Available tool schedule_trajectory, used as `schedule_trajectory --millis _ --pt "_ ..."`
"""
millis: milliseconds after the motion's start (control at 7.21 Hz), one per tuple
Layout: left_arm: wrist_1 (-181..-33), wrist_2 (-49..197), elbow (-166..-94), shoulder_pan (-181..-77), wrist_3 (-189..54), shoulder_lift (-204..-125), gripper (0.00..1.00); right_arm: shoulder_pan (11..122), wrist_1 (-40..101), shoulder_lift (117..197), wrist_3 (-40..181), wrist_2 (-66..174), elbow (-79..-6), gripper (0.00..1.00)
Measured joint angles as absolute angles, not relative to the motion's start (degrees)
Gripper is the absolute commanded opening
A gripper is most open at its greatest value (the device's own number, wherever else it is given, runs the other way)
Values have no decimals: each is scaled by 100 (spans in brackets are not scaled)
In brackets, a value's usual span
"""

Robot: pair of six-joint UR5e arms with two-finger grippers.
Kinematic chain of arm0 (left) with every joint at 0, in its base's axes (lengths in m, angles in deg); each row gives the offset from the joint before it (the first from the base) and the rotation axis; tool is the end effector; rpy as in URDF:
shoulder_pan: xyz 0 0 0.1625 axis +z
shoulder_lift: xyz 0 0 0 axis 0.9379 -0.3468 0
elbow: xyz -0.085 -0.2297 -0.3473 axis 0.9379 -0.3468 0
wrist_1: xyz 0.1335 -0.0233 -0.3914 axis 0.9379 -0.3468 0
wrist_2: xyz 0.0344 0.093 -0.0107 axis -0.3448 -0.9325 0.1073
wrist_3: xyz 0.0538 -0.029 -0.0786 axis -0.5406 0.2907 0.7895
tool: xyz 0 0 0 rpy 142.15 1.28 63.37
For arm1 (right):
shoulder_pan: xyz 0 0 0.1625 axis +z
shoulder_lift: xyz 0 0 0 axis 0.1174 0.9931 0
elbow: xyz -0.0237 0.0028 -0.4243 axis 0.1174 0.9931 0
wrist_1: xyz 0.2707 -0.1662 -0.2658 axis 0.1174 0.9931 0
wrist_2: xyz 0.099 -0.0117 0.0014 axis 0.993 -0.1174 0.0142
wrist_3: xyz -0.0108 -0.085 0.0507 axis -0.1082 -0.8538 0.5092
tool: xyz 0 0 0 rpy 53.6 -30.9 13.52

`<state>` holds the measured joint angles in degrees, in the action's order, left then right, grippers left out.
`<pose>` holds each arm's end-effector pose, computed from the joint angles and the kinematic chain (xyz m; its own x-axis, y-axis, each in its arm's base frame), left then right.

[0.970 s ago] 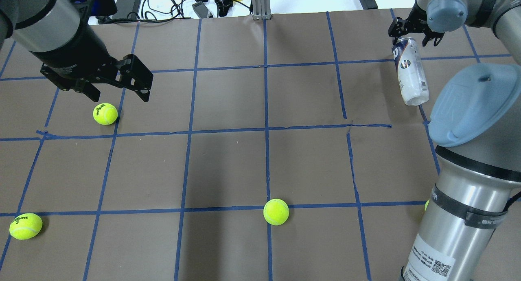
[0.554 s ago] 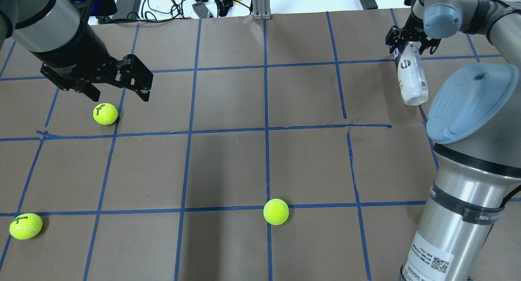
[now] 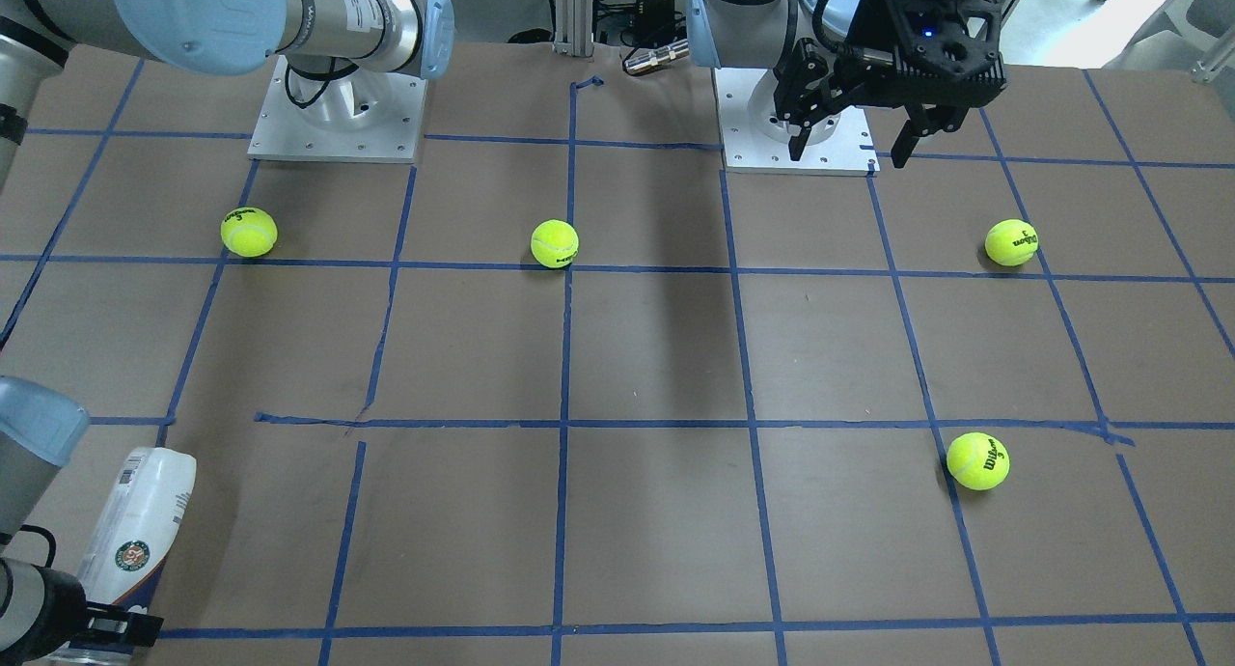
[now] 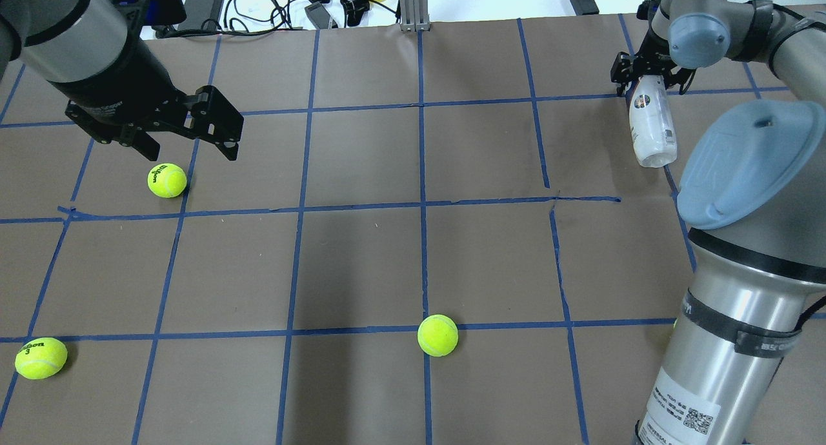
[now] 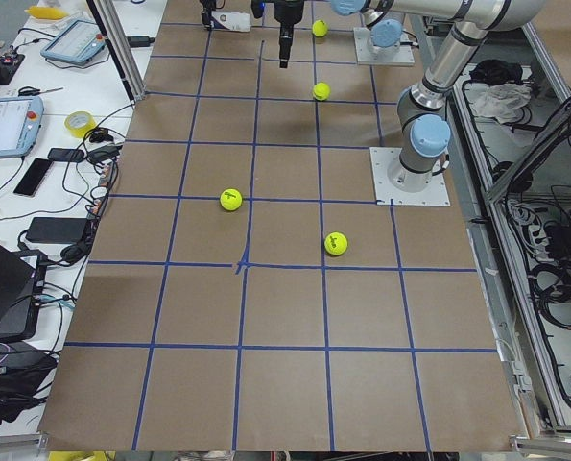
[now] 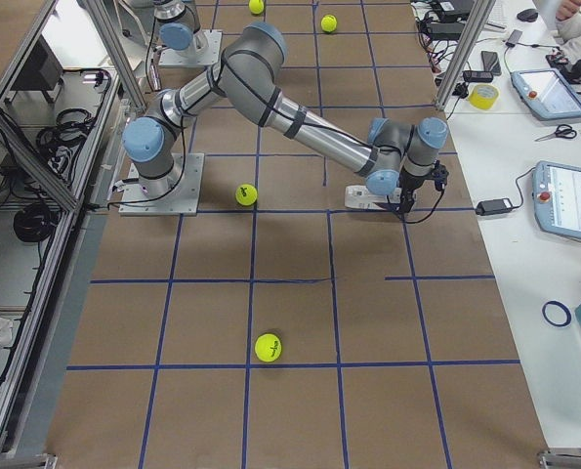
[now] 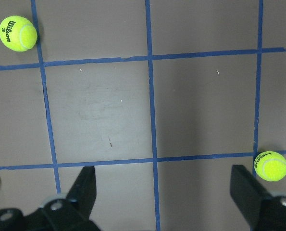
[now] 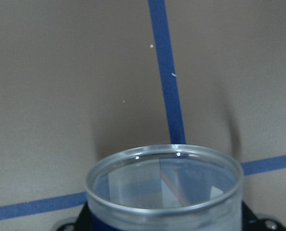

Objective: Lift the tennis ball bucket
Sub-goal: 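Lift the can with the right gripper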

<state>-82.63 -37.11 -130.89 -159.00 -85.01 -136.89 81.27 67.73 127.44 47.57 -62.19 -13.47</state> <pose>-0.1284 -0.4387 0.5296 -0.9992 0.0402 0.0024 0.0400 0.9974 -0.0600 -0.0853 -0.7895 0.1860 -0.9871 0.1522 0.0505 0.1519 0.9883 -0.0097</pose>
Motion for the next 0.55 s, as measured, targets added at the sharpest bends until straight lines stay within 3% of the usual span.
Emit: schedule_trajectory --millis 554 --pt "-8263 -3721 -13088 -15900 -8501 -13684 100 8215 6772 13019 3958 -6164 -1570 60"
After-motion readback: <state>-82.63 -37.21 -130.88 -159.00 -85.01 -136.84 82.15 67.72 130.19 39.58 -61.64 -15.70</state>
